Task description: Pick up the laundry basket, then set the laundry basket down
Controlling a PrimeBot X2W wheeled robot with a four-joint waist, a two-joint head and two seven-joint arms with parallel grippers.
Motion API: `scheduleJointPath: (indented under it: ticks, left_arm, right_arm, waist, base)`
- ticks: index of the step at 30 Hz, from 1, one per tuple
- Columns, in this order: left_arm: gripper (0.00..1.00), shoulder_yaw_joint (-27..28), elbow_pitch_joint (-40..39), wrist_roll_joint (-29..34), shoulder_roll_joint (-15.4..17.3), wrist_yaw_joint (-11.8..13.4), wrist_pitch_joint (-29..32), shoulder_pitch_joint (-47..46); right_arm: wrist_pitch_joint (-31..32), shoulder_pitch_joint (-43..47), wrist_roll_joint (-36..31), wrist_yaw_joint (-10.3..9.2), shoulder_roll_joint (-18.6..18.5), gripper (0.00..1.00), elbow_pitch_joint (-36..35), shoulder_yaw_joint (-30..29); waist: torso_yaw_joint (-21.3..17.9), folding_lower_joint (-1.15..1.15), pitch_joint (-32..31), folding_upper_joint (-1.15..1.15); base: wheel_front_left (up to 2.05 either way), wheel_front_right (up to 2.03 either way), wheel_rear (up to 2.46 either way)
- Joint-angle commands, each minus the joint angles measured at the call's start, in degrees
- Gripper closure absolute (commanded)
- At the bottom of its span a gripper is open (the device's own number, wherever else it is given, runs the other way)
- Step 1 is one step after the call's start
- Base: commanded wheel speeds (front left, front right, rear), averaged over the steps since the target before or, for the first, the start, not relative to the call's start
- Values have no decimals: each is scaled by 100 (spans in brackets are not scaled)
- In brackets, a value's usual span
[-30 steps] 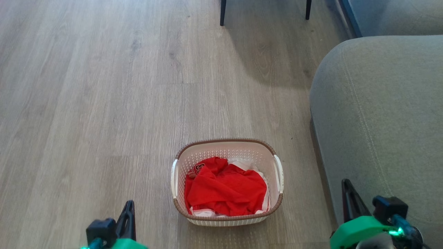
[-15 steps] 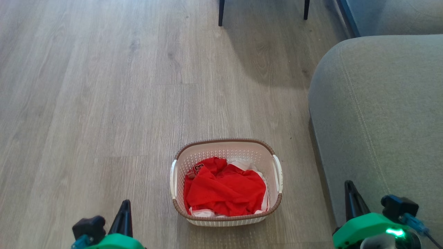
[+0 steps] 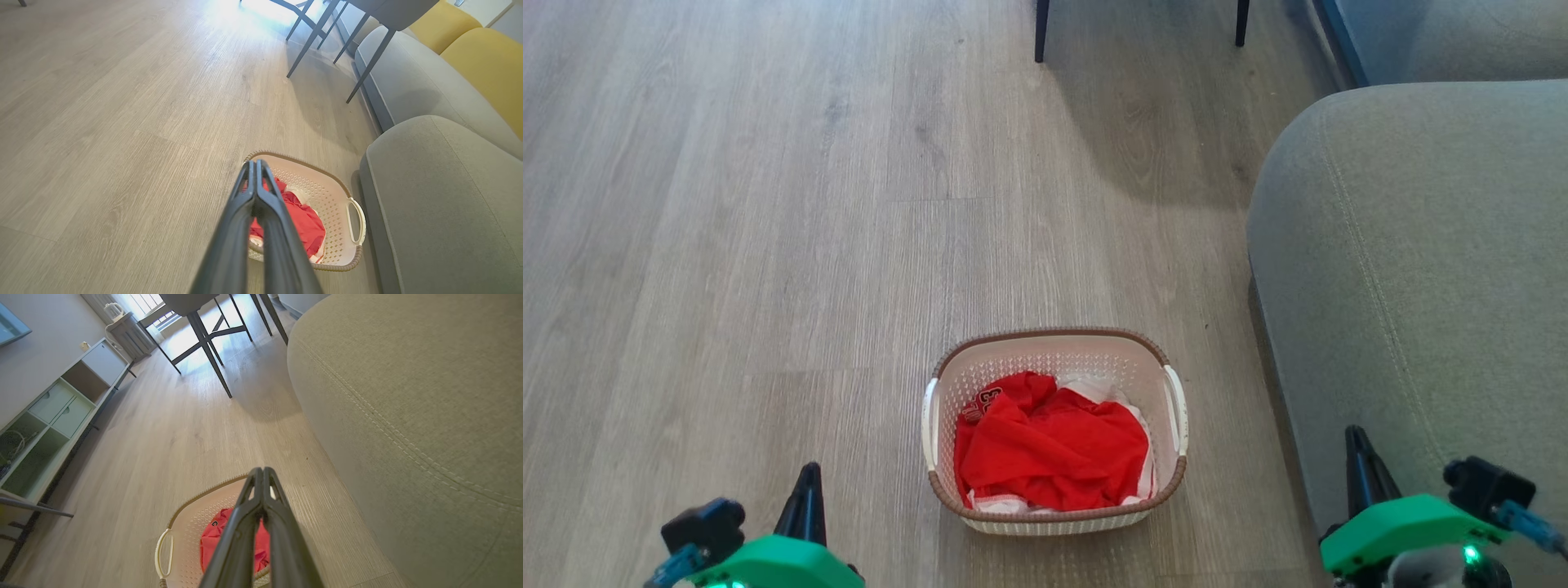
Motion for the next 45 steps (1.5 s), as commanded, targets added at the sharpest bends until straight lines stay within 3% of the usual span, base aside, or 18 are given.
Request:
scheduleJointPath:
  ticks: [1, 45]
  left_arm:
    - [100, 148, -170, -165, 15, -40, 23, -304]
    - [100, 665, -190, -3060, 4, -349, 725, -759]
  right_arm:
    - [23, -317, 175, 4, -106, 100, -175, -15]
    - [707, -612, 2932, 9, -164, 100, -161, -319]
  waist:
    - [-3, 0, 0, 0]
    - [-97, 0, -16, 0]
  base:
    - [0, 0, 0]
    - [0, 0, 0]
